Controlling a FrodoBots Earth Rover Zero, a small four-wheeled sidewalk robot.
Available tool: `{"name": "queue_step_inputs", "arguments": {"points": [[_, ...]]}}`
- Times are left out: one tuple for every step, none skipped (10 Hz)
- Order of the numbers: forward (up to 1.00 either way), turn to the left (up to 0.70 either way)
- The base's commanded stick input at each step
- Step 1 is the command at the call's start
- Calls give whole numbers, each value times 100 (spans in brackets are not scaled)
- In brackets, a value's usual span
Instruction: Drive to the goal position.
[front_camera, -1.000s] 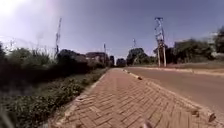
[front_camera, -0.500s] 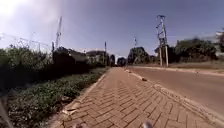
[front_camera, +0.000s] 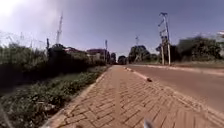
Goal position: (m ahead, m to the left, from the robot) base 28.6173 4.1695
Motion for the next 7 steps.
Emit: {"name": "queue_step_inputs", "arguments": {"points": [[100,0],[100,0],[100,0],[100,0],[100,0],[100,0],[100,0]]}}
